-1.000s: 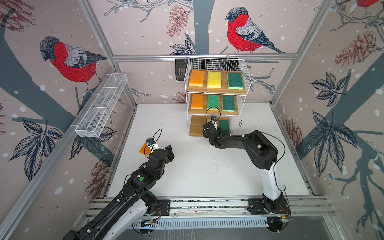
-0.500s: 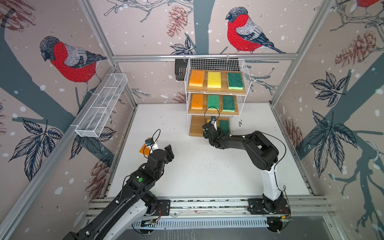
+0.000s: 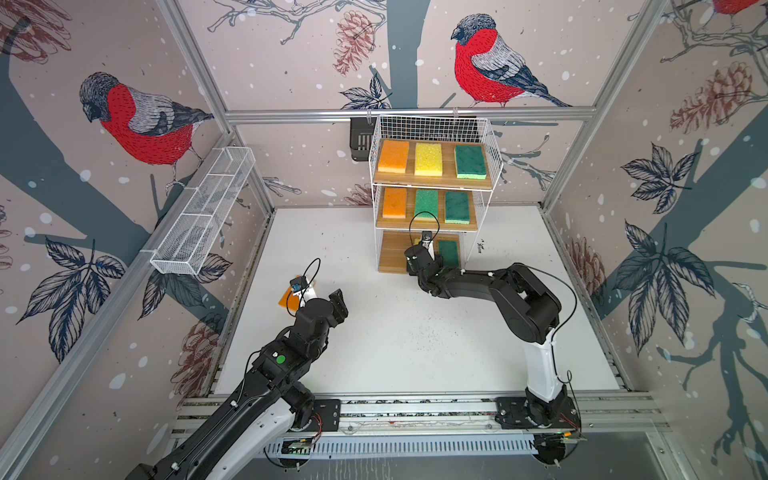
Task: Place and organize the cleaning sponges onto the shelf
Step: 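Open the right gripper to release the yellow sponge, then withdraw the right gripper from the shelf while the left gripper moves toward the orange sponge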
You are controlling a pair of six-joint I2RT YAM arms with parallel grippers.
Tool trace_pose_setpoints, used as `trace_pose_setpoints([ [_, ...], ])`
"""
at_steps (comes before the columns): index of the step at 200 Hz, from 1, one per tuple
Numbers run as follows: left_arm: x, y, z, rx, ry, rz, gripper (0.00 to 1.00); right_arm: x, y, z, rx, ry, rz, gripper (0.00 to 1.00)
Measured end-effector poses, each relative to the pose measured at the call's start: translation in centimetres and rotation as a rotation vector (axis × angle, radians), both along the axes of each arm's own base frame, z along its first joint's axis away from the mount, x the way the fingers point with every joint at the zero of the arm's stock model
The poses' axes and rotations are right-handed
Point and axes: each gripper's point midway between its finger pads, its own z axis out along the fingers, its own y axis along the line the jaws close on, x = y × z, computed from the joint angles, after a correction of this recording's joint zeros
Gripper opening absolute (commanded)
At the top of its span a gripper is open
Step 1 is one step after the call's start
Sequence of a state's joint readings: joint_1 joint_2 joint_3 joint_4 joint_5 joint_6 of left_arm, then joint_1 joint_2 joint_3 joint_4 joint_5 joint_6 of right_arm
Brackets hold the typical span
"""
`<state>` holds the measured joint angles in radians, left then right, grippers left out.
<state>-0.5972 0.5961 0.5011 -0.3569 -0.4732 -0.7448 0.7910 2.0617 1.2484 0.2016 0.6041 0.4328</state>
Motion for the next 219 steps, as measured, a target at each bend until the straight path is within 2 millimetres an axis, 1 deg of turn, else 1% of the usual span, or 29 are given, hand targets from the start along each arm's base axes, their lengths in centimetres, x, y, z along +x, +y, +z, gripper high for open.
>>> trace_pose_setpoints([
  [50,0.0,0.0,0.0,0.006,0.008,0.001,0.70,-1.2,0.6,1.6,0.003,-0.022,0.028,0.78],
  [64,-0.1,0.1,-0.1,0.003,0.016,0.005,0.70,-1.6,0.6,2.2,0.009,-0.029,0.033,0.78],
  [83,-0.1,0.1,0.3,0.000,0.012,0.004,0.71,-2.3,0.3,2.6,0.014,-0.032,0.035,0.79],
  [116,0.1,-0.1,0.9,0.001,0.014,0.004,0.71,-4.4,0.4,3.6,0.038,-0.033,0.055,0.79],
  [151,1.0,-0.7,0.9,0.037,0.062,0.003,0.72,-6.9,0.8,4.9,0.048,-0.025,0.092,0.80],
  [189,2.5,-0.9,0.6,0.094,0.123,-0.004,0.72,-9.1,0.0,7.3,0.077,-0.039,0.118,0.81],
  [202,2.9,-0.5,0.3,0.096,0.143,0.005,0.72,-9.9,-0.6,8.0,0.082,-0.040,0.124,0.81],
  [219,3.4,0.6,-0.2,0.089,0.167,0.027,0.72,-10.7,-1.5,9.0,0.096,-0.045,0.131,0.81],
])
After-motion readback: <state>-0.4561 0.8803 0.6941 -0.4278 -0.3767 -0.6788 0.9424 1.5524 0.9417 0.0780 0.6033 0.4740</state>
